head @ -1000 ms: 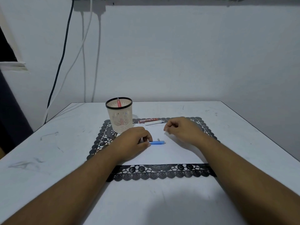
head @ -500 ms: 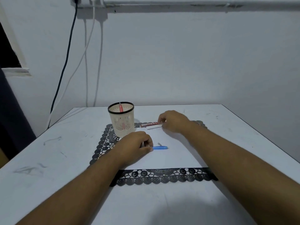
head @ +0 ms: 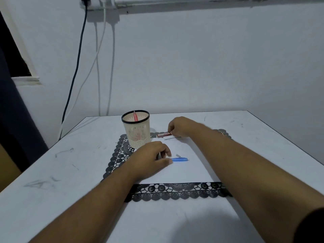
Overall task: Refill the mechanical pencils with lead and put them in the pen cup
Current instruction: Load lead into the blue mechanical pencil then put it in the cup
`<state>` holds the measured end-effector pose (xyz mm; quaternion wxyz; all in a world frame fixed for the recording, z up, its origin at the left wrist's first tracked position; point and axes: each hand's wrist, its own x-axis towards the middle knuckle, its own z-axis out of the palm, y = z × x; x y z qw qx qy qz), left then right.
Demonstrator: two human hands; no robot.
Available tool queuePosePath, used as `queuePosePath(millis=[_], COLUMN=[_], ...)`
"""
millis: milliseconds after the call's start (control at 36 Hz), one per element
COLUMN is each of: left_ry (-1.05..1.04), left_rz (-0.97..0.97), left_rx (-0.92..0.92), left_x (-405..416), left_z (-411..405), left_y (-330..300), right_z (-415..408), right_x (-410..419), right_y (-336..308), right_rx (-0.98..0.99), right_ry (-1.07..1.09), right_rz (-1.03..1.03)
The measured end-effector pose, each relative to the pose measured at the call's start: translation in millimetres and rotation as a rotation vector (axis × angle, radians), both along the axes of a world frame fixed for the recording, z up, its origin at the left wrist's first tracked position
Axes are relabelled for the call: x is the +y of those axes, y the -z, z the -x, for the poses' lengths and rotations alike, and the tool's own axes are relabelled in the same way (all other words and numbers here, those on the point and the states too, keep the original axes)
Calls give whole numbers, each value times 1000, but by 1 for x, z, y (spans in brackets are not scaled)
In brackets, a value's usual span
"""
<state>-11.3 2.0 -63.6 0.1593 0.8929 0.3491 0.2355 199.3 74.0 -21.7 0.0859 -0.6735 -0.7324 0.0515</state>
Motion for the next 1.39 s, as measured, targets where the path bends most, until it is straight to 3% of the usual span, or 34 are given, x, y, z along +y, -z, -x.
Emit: queuePosePath(millis=[222,389,583,722,889,1056,1278,1389], left_ry=[0,-10,-63,-144,-190,-201,-234,-150], left_rz=[-7,-10,-247,-346,-360,-426,-378,-280], left_rx=[1,3,-65,-148,-64,-18,0,-47], left_x=[1,1,-3,-4,-5,-5,-5,-4], left_z=[3,5,6,2,4,8,6,9], left_y=[0,1,-7,-17,-14,-14,-16,-17], right_z=[2,-6,-11,-3,12,19,7,2], right_x=[8,-2,-55,-105,-119,-122,-123,-124], right_y=[2,0,-13,5,6,12,8,7], right_rx=[66,169,555,698,922,1011,1149,1190], right_ry=[50,0,-69,-107,-125,-120,-215,-265], right_rz=[66,-63,-214,-201,-240,-296,-237,-206])
